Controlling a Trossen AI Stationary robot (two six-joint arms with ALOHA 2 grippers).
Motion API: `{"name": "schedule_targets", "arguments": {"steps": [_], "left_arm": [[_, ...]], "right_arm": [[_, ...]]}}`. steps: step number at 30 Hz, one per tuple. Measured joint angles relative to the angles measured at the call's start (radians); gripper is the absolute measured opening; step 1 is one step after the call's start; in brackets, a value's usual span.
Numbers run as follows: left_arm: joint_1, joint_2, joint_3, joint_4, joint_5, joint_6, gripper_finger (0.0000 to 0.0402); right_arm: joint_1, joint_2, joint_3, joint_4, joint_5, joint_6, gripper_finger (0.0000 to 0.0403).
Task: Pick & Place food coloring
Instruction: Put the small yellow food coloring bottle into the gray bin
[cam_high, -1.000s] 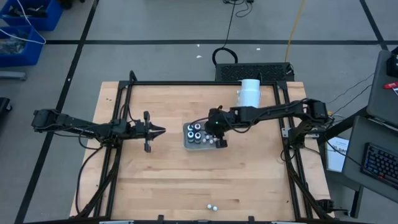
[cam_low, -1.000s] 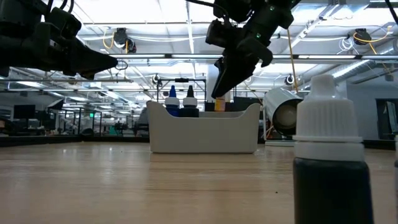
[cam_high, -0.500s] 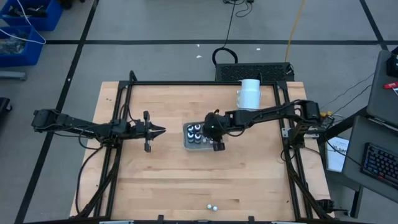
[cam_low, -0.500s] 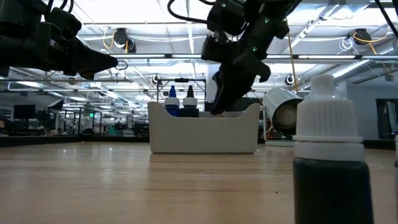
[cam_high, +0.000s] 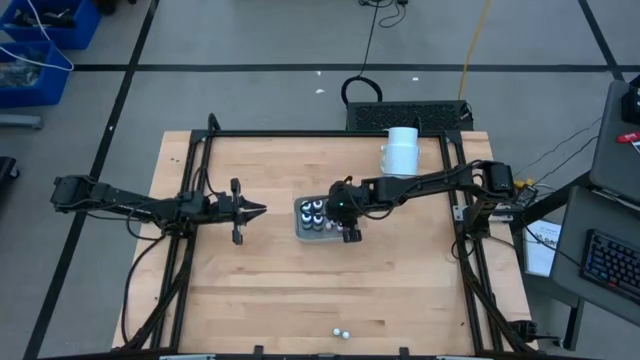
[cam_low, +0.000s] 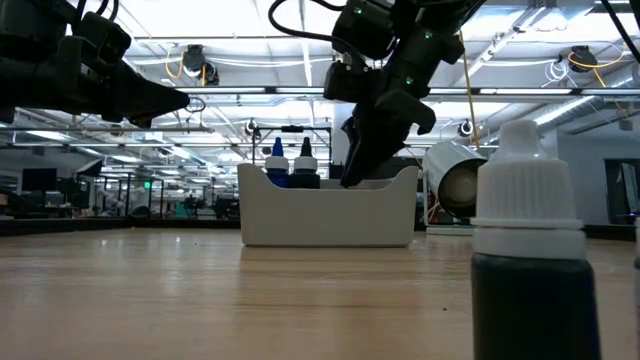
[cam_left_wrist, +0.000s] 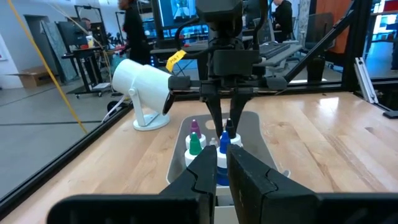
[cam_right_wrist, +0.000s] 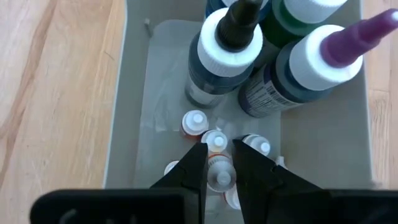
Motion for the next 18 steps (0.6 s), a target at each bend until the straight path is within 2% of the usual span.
{"name": "schedule_targets", "arguments": {"steps": [12,18], "left_arm": [[0.0,0.0,0.0,0.0,0.0,-0.001,0.0044],[0.0,0.0,0.0,0.0,0.0,0.0,0.0044]], "right_arm": [[0.0,0.0,0.0,-0.021,0.026,-0.033,0.0049],[0.0,0.0,0.0,-0.016,0.076,-0.025,0.005]]}}
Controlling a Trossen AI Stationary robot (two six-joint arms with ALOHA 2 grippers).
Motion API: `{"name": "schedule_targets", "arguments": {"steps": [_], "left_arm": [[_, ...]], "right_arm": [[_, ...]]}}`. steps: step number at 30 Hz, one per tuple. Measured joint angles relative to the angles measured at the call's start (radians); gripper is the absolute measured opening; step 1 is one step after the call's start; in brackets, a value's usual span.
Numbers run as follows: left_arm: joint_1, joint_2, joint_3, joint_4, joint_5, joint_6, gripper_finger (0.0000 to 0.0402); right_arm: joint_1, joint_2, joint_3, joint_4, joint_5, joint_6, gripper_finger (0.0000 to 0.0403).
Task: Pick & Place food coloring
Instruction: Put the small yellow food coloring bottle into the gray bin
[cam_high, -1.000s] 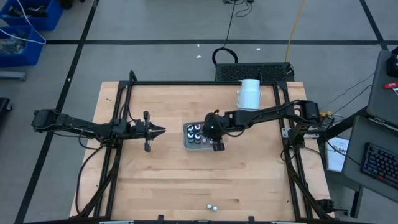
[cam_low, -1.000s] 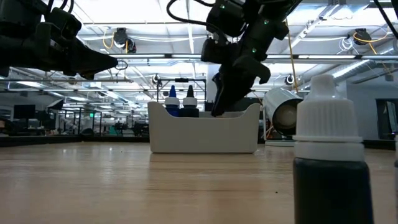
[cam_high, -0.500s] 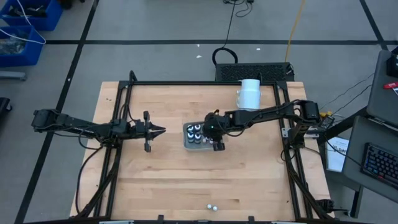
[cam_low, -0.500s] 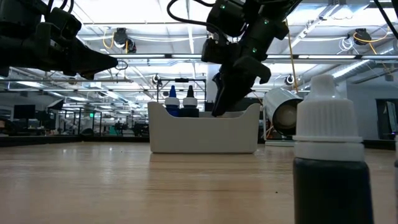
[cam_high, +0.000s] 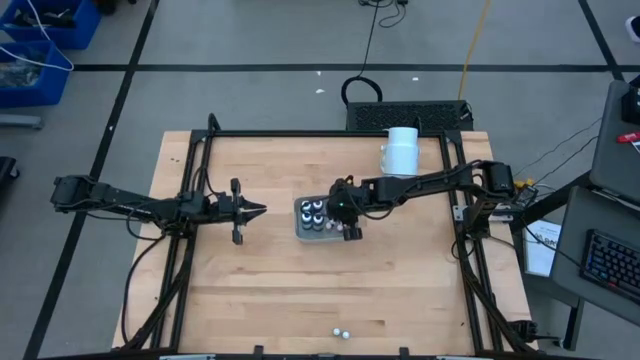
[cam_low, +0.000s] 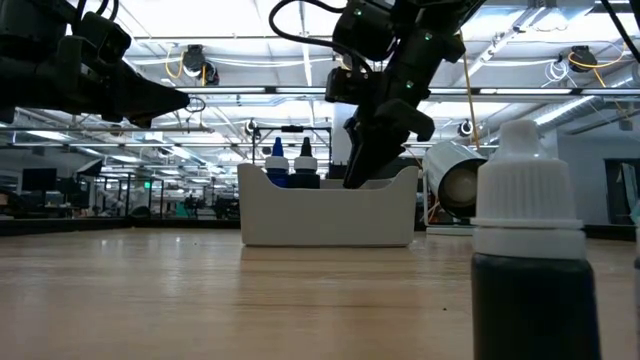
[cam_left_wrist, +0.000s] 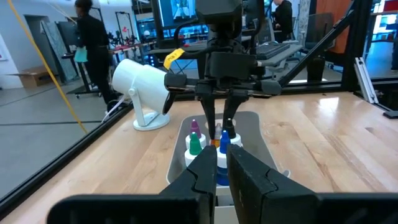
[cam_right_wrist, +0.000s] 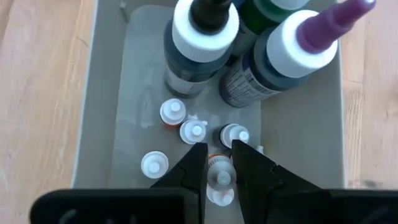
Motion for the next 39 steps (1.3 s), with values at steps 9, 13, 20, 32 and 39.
{"name": "schedule_targets", "arguments": {"steps": [9,13,20,32,39], "left_arm": [[0.0,0.0,0.0,0.0,0.0,0.0,0.0044],[0.0,0.0,0.0,0.0,0.0,-0.001,0.0044],[0.0,0.0,0.0,0.0,0.0,-0.001,0.0044],[0.0,0.0,0.0,0.0,0.0,0.0,0.0044],[0.0,0.0,0.0,0.0,0.0,0.0,0.0044]], "right_arm": [[0.0,0.0,0.0,-0.003,0.0,0.045,0.005],[0.0,0.0,0.0,-0.003,-0.003,0.047,0.005],[0.0,0.001,-0.06,0.074,-0.005,0.037,0.005],[-0.002,0.005,-0.069,0.092,-0.004,0.055,0.005],[-0.002,0.006,-0.095,0.113,-0.003,0.084,0.005]]}}
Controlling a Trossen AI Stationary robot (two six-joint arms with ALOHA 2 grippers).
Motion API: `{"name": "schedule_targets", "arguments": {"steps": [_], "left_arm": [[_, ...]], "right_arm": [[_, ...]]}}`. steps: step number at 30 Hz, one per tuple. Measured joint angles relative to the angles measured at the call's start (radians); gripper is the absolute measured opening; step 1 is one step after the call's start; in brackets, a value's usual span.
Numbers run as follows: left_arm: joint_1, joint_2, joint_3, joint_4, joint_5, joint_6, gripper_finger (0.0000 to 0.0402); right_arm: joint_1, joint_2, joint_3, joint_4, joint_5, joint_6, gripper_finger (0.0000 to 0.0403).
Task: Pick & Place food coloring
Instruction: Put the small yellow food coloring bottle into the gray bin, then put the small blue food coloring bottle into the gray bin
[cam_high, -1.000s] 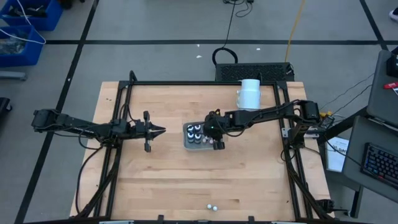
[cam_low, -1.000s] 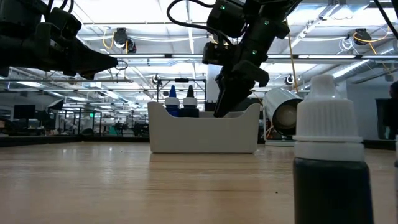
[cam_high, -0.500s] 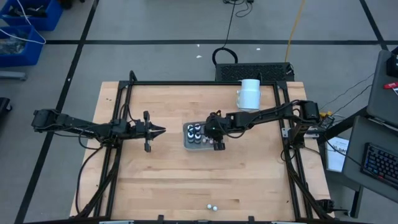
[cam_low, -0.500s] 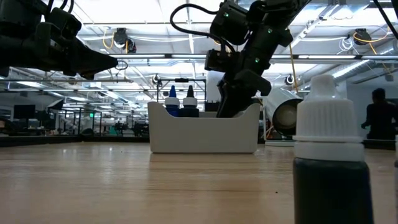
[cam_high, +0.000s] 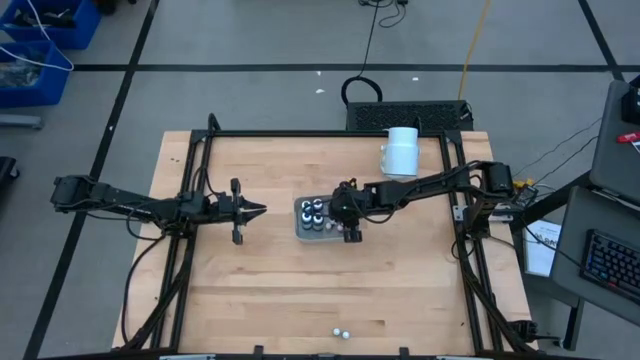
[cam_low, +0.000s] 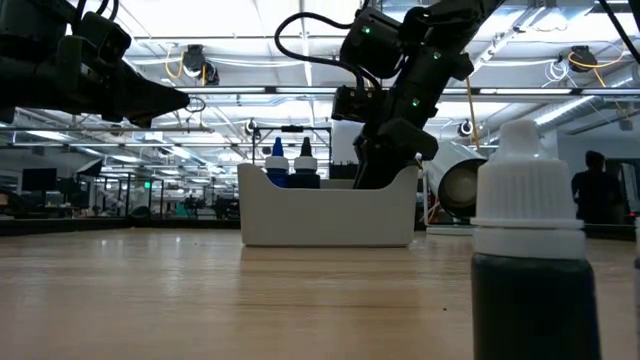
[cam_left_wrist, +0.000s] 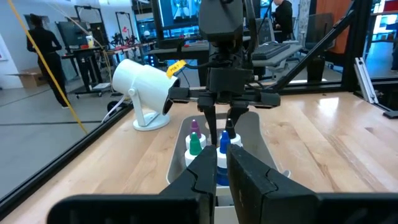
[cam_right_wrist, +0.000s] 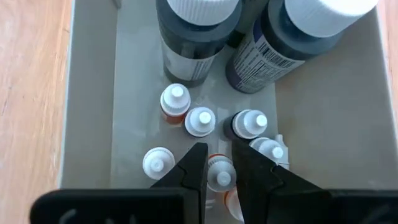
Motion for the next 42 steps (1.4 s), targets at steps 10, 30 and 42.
{"name": "schedule_targets", "arguments": {"steps": [10,30,42], "left_arm": [[0.0,0.0,0.0,0.003,0.0,0.0,0.0044],[0.0,0.0,0.0,0.008,0.0,-0.001,0.0044],[0.0,0.0,0.0,0.007,0.001,-0.004,0.0044]], "right_arm": [[-0.001,0.0,-0.044,0.064,0.001,0.005,0.005],[-0.013,-0.03,-0.038,0.071,0.005,-0.007,0.0104],[0.071,-0.416,0.111,-0.247,0.056,0.017,0.0094]]}}
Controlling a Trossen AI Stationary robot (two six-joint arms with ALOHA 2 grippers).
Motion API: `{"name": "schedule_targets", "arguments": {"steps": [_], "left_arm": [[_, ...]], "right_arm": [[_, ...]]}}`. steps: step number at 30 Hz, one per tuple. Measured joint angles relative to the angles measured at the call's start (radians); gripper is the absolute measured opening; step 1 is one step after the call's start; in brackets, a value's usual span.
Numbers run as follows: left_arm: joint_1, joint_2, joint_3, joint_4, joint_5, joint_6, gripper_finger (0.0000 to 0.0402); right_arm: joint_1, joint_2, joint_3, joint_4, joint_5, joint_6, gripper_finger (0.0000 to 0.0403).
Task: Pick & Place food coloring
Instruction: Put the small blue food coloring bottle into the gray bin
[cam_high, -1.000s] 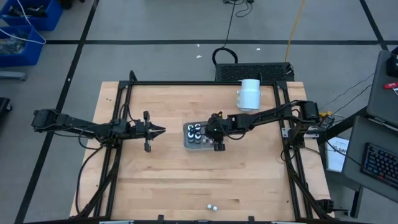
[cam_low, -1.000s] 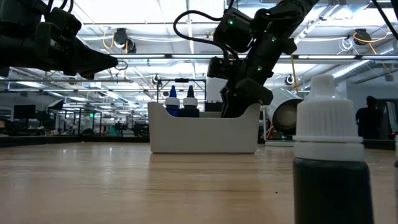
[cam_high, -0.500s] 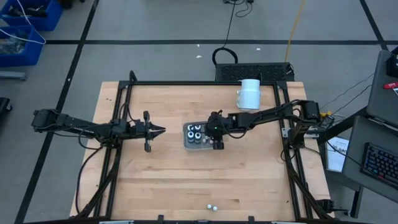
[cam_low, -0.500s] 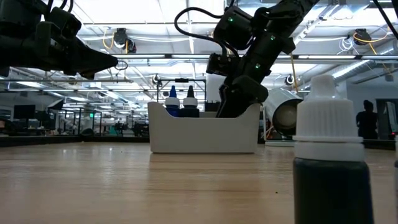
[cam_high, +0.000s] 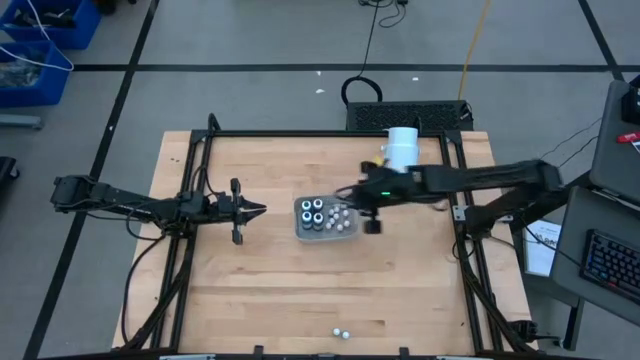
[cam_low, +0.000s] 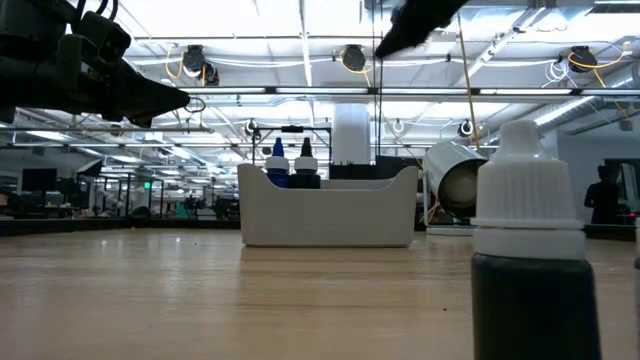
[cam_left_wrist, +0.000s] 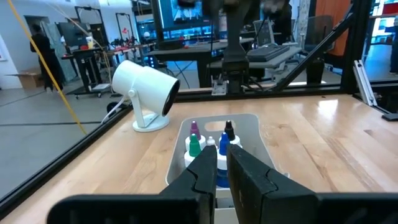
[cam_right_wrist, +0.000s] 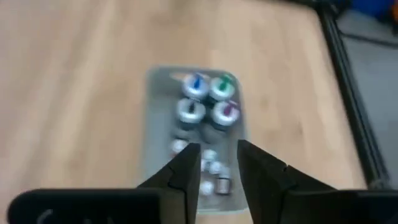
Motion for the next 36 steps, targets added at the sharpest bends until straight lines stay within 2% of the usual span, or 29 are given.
{"name": "schedule_targets", "arguments": {"steps": [2,5,8,10,16,23,31,36], "left_arm": [[0.0,0.0,0.0,0.0,0.0,-0.007,0.0044],[0.0,0.0,0.0,0.001,0.0,-0.019,0.0044],[0.0,0.0,0.0,0.001,0.0,-0.019,0.0044],[0.0,0.0,0.0,0.0,0.0,-0.023,0.0044],[0.0,0.0,0.0,0.0,0.0,-0.06,0.0044],[0.0,0.0,0.0,0.0,-0.001,-0.071,0.0044],[0.0,0.0,0.0,0.0,-0.001,-0.067,0.0044],[0.0,0.0,0.0,0.0,-0.001,-0.032,0.0044]], "right_arm": [[0.032,-0.08,0.0,-0.025,-0.055,0.011,0.0082],[0.092,-0.197,-0.018,-0.048,-0.075,0.085,0.0053],[0.162,-0.314,-0.086,-0.028,-0.008,0.157,0.0016],[0.208,-0.393,-0.161,0.014,0.033,0.184,0.0005],[0.301,-0.586,-0.474,0.283,0.075,0.263,0.0003],[0.369,-0.682,-0.759,0.56,0.077,0.278,0.0001],[0.363,-0.877,-0.984,0.735,0.081,0.212,0.0001],[0.361,-0.929,-1.103,0.955,0.081,0.128,0.0001]]}}
